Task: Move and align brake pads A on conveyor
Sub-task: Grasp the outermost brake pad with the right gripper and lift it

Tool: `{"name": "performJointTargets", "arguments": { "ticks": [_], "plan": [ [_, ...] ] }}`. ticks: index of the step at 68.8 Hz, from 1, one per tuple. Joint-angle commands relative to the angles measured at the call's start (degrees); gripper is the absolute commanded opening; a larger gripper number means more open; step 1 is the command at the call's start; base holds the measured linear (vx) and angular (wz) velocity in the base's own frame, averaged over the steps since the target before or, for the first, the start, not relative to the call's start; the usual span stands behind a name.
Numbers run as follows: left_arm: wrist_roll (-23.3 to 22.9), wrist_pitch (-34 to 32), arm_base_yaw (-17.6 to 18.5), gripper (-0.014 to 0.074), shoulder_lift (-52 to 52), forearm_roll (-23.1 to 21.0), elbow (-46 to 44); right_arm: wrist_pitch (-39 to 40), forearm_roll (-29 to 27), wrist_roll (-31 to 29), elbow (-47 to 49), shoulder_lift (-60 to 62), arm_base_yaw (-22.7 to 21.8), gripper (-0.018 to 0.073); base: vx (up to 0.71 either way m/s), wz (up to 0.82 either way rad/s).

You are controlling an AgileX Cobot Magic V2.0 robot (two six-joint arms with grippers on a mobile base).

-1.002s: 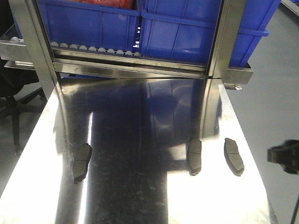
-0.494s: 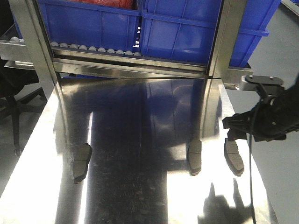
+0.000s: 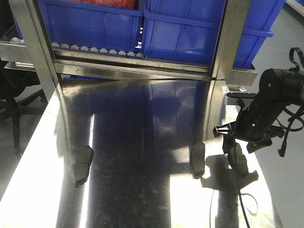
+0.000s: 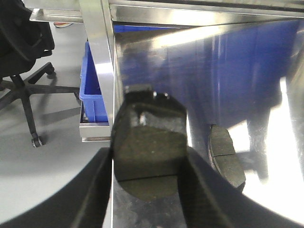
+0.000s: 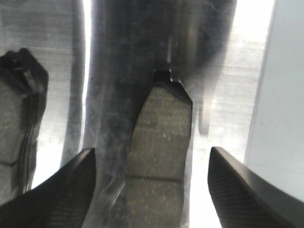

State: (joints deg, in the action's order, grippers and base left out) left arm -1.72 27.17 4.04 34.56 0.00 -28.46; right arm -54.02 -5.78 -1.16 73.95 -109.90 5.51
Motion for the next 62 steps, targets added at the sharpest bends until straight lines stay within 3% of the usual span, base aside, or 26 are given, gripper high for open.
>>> {"name": "performJointTargets", "arguments": {
  "ticks": [1,23,40,62],
  "plan": [
    [-0.6,-5.4,0.2,-0.0006,-0.2,-0.6,-1.8,-0.1,0.4,0.0,1.7,1.3,0.0,0.048,0.0,0.0],
    [-0.6,-5.4,0.2,-0.0006,-0.2,-0.6,-1.8,-1.0,1.3,1.5,1.7,-1.2,0.0,0.0368,0.0,0.0],
    [-0.6,-5.4,0.2,-0.0006,-0.2,-0.6,-1.8,-0.7,3.7,4.0,1.7,0.2,0.0,-0.0012,0.0,0.0],
    [-0.6,-5.4,0.2,-0.0006,-0.2,-0.6,-1.8,2.5,5.2,3.2,0.0,8.8,-0.2,-0.0008,0.0,0.0]
  ]
}}
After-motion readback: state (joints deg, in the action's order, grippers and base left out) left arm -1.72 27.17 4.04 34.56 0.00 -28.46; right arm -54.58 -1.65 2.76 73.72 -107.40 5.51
